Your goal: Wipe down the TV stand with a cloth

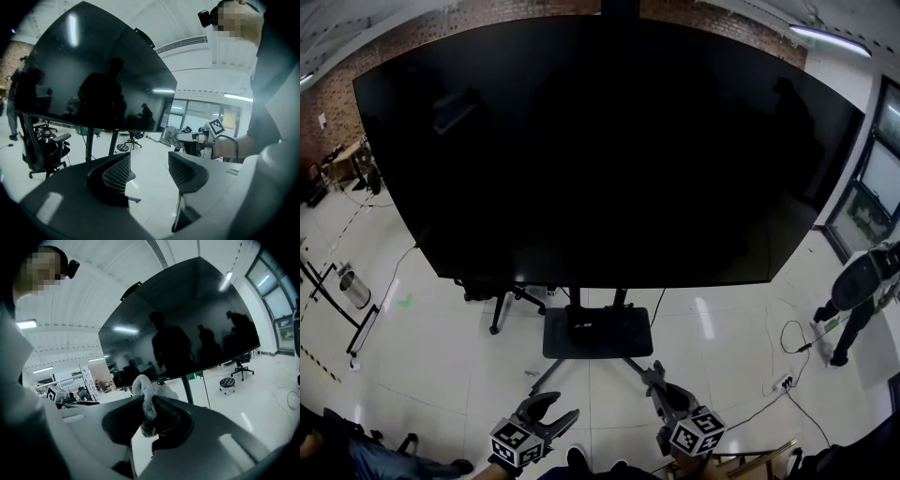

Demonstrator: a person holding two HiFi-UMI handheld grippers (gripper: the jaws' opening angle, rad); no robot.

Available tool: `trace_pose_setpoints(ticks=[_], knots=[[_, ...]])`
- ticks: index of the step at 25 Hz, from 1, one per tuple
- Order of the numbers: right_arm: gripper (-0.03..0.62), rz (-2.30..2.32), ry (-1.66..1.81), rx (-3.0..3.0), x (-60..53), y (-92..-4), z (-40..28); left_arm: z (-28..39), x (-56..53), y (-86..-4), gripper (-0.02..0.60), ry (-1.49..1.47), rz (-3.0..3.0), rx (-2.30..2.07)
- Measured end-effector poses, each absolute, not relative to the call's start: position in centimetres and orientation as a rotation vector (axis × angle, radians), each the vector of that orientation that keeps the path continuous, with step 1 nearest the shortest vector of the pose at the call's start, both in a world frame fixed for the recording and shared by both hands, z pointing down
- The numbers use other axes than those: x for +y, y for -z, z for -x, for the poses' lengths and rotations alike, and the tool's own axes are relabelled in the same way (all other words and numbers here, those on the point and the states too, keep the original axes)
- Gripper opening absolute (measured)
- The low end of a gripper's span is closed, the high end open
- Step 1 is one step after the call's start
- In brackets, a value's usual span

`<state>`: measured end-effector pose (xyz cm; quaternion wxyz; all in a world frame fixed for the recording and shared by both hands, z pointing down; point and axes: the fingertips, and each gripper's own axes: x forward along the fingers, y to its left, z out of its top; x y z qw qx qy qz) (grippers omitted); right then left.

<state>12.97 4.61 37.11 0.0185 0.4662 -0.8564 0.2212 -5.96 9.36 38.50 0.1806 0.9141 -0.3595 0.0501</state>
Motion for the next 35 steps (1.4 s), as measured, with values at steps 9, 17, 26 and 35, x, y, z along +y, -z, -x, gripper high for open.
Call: trace_pose_setpoints(ticks=[9, 17, 26, 35], knots=[[0.043, -1.296, -0.713, -2.752, 12.3, -36.6, -15.9, 2.1, 14.6, -36.9, 0.275, -0.105, -2.561, -1.122], [0.04, -1.145, -0.649, -2.778, 17.6, -36.8, -19.9, -2.5, 19.9, -37.1, 0.275, -0.069, -2.496, -1.192], [0.04, -1.119, -0.599, -2.797, 20.3, -35.1, -20.7, -3.9, 21.5, -35.4, 0.272, 0.008, -2.487, -1.155], [0.04, -1.134, -0.553, -2.805, 21.6, -33.1, -18.1, -2.7, 22.6, -34.9, 0.284, -0.04, -2.564, -1.109]])
